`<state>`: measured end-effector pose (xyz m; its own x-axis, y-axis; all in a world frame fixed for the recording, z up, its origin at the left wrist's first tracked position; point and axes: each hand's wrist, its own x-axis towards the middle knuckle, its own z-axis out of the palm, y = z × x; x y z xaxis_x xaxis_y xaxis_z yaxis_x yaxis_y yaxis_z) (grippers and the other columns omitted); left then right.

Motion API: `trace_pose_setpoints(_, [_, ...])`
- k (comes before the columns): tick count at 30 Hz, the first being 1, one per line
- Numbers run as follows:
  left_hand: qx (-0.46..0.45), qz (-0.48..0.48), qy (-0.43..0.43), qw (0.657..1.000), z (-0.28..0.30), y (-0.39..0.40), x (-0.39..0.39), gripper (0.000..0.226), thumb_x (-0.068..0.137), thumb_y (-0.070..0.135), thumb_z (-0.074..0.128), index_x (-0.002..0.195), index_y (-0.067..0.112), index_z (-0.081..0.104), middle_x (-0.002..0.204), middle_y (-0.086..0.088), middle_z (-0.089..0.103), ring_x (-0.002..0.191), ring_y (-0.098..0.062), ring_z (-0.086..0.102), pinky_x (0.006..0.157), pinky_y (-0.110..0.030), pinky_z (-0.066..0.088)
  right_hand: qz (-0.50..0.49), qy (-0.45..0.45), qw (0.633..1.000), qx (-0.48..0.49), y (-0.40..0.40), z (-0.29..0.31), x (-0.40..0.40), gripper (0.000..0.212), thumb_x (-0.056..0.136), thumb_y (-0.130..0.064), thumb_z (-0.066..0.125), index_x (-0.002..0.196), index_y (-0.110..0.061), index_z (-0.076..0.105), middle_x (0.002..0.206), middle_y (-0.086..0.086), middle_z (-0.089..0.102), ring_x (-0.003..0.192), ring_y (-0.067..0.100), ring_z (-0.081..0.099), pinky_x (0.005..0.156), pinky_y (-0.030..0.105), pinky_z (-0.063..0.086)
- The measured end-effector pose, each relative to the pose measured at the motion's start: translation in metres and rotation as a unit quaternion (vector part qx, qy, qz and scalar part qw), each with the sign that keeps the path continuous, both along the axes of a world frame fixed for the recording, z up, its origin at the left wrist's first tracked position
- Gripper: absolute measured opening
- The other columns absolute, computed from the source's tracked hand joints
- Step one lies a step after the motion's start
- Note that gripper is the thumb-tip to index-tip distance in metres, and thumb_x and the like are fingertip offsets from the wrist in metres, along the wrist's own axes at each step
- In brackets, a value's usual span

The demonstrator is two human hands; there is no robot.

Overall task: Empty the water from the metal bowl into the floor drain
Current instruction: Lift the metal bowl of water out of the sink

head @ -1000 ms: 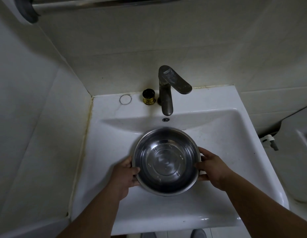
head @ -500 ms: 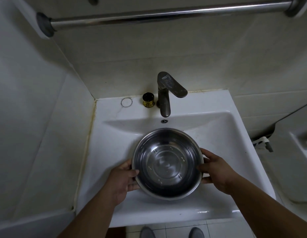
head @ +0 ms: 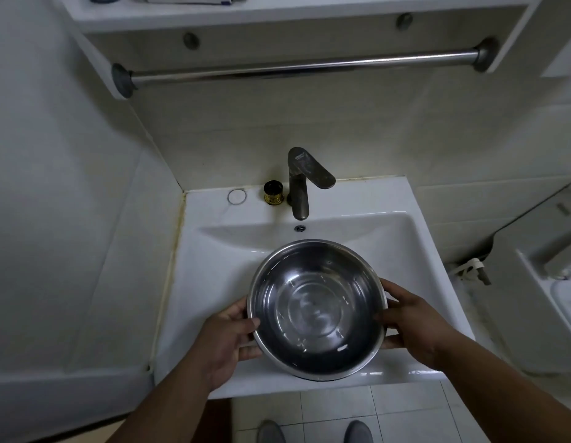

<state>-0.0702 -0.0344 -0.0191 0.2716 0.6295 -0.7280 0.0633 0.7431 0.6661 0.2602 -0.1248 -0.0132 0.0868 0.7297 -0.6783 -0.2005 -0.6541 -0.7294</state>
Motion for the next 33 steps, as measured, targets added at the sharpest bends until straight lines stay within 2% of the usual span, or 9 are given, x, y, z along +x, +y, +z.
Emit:
trace_pose_setpoints(3, [-0.003, 0.005, 0.0, 1.0, 0.013, -0.01, 0.002, 0.042, 0.094, -0.002, 0.064, 0.121, 0.027, 0.078, 0.114, -0.013, 0.08, 0.094, -0.031, 0.077, 0.076, -0.047, 0.064, -0.003, -0.001, 1.0, -0.002, -0.009, 0.013, 0.002, 0.07, 0.09, 0.016, 0.06, 0.124, -0.045, 0.07, 0.109, 0.014, 0.078, 0.097, 0.05, 0.072, 0.073, 0.056, 0.064])
trace_pose_setpoints(7, [0.001, 0.002, 0.017, 1.0, 0.031, -0.022, 0.007, 0.046, 0.092, -0.004, 0.063, 0.119, 0.03, 0.078, 0.105, -0.01, 0.081, 0.085, -0.027, 0.077, 0.069, -0.041, 0.062, -0.007, -0.016, 1.0, -0.007, -0.02, 0.032, 0.001, 0.073, 0.087, 0.018, 0.061, 0.126, -0.043, 0.068, 0.107, 0.015, 0.079, 0.098, 0.053, 0.071, 0.073, 0.057, 0.064])
trace_pose_setpoints(12, [0.017, -0.001, 0.029, 0.999, 0.058, -0.035, 0.013, 0.05, 0.089, -0.005, 0.062, 0.114, 0.034, 0.08, 0.105, -0.013, 0.081, 0.085, -0.029, 0.079, 0.069, -0.041, 0.063, -0.024, -0.015, 1.0, -0.003, -0.035, 0.062, 0.003, 0.073, 0.084, 0.021, 0.059, 0.12, -0.042, 0.07, 0.107, 0.014, 0.079, 0.098, 0.056, 0.069, 0.073, 0.061, 0.064])
trace_pose_setpoints(18, [0.035, -0.015, 0.024, 0.999, 0.093, -0.048, 0.023, 0.053, 0.087, -0.008, 0.061, 0.116, 0.033, 0.078, 0.103, -0.014, 0.081, 0.082, -0.028, 0.078, 0.066, -0.039, 0.063, -0.032, -0.015, 0.999, -0.001, -0.052, 0.096, 0.011, 0.072, 0.083, 0.021, 0.059, 0.124, -0.037, 0.071, 0.109, 0.022, 0.076, 0.081, 0.043, 0.07, 0.071, 0.057, 0.064])
trace_pose_setpoints(22, [0.045, -0.028, 0.02, 0.998, 0.116, -0.056, 0.033, 0.053, 0.084, -0.009, 0.06, 0.113, 0.032, 0.081, 0.1, -0.014, 0.081, 0.077, -0.025, 0.077, 0.063, -0.036, 0.061, -0.044, -0.014, 0.999, -0.002, -0.064, 0.111, 0.021, 0.07, 0.082, 0.02, 0.06, 0.126, -0.034, 0.068, 0.101, 0.021, 0.077, 0.074, 0.04, 0.072, 0.071, 0.057, 0.064])
trace_pose_setpoints(29, [0.068, -0.052, 0.011, 0.996, 0.149, -0.061, 0.051, 0.053, 0.083, -0.007, 0.061, 0.108, 0.034, 0.083, 0.094, -0.011, 0.08, 0.074, -0.022, 0.074, 0.063, -0.033, 0.061, -0.061, -0.03, 0.998, 0.011, -0.075, 0.139, 0.034, 0.068, 0.082, 0.02, 0.057, 0.123, -0.032, 0.069, 0.103, 0.022, 0.076, 0.074, 0.037, 0.069, 0.072, 0.062, 0.063])
trace_pose_setpoints(33, [0.079, -0.068, 0.005, 0.995, 0.163, -0.061, 0.059, 0.052, 0.084, -0.006, 0.061, 0.109, 0.034, 0.082, 0.092, -0.01, 0.081, 0.075, -0.022, 0.075, 0.065, -0.035, 0.061, -0.069, -0.036, 0.997, 0.025, -0.08, 0.157, 0.042, 0.065, 0.083, 0.02, 0.055, 0.115, -0.034, 0.073, 0.106, 0.021, 0.076, 0.073, 0.035, 0.073, 0.063, 0.051, 0.064])
